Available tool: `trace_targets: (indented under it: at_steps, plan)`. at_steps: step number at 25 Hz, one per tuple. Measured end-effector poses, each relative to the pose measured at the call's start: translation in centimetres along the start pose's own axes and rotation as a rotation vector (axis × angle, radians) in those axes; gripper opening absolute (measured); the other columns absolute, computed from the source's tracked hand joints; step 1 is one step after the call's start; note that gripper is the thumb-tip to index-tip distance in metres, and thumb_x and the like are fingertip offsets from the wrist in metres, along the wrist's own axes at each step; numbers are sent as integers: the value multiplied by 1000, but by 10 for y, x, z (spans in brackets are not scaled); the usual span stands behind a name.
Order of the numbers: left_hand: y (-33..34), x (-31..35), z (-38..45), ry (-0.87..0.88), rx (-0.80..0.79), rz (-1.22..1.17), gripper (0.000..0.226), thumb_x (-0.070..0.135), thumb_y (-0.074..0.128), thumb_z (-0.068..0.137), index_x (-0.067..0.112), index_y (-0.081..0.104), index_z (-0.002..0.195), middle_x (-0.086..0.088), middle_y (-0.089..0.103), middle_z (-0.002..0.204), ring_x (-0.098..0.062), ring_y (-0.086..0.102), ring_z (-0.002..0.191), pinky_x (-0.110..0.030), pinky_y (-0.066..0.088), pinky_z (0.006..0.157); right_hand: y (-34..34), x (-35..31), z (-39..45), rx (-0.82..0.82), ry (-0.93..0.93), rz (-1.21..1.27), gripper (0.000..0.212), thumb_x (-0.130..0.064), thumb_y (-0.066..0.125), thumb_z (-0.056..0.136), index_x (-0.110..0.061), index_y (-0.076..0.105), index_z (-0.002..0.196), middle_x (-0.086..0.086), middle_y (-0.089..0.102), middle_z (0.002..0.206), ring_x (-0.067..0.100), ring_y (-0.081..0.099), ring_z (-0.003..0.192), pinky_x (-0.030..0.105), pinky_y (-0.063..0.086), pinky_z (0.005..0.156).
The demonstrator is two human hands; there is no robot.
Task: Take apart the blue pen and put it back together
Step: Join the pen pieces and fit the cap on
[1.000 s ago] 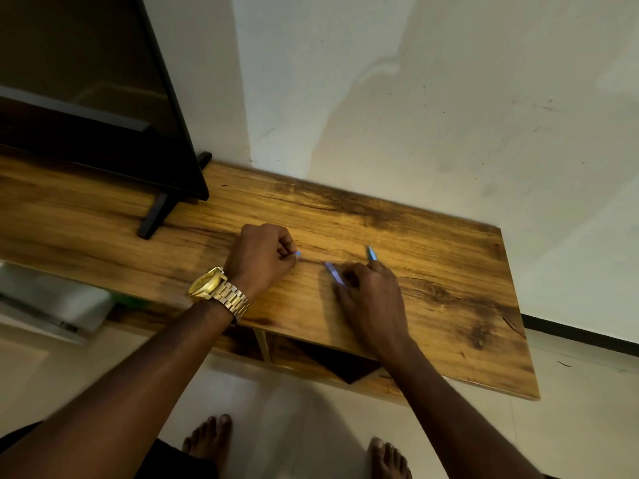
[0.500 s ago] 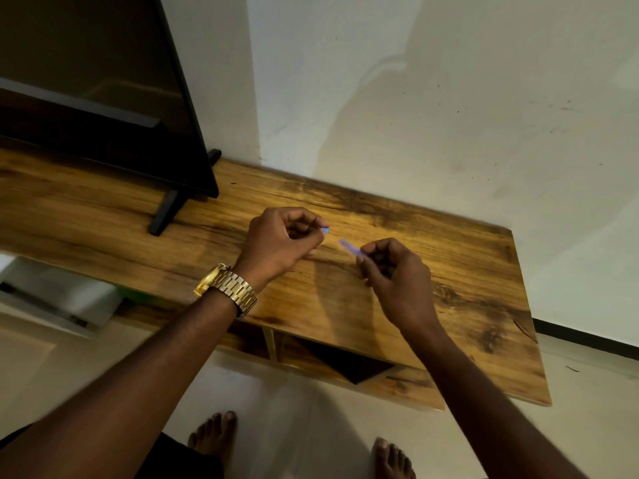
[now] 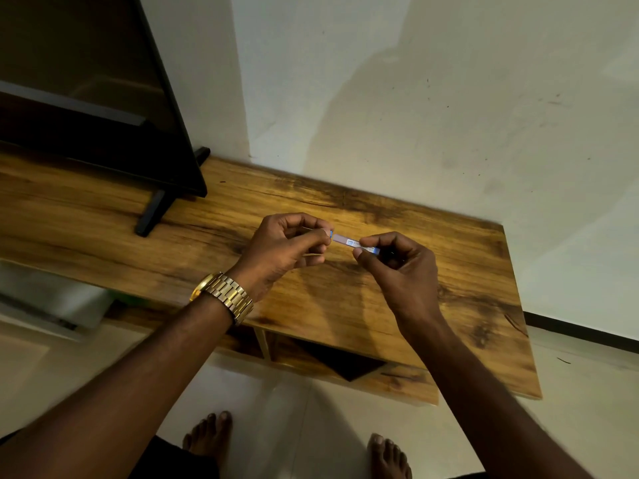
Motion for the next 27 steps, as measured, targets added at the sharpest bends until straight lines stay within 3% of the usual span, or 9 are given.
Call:
trace_targets:
  at_steps: [6,10,14,23,27]
  plan:
    - [-4,1,-1,31,-8,61,21,16,82,93,9,83,112,-11,84,100,-13,79,89,-24,64,75,1,-4,-2,-7,17,-42,14,-22,90,90,-21,85,103,1,85,89,13,82,80,19,59,68]
    - [-5,0,0,33,20,81,19,16,83,93,9,83,111,-12,84,101,-14,79,89,-26,65,76,1,-5,-2,-11,1,-62,14,-20,90,90,-21,85,103,-2,84,88,4,78,76,14,56,65]
    - [-6,-2,1,27,22,82,15,14,83,93,11,84,107,-13,85,100,-12,80,87,-24,65,74,2,-5,-3,-15,-15,-77,14,-20,90,90,-20,85,103,-2,85,89,9,80,79,16,57,68]
    - [-7,-1,1,22,-7,81,16,10,83,92,6,84,107,-9,85,95,-10,80,82,-22,65,73,0,-5,-2,10,-42,-162,14,-23,91,89,-22,87,103,-4,86,91,15,82,83,28,65,73]
    - [-13,3,2,27,-72,144,23,9,82,91,-1,81,113,-13,85,96,-11,80,83,-22,66,72,-7,-6,1,-31,-96,-197,15,-19,91,89,-20,88,104,-8,85,89,5,81,78,14,58,68]
Point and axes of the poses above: each hand's wrist, its own z-axis towards the middle knuckle, its own y-axis out of the palm, x = y × z, the point moved 1 cm from there along z, towards the middle knuckle
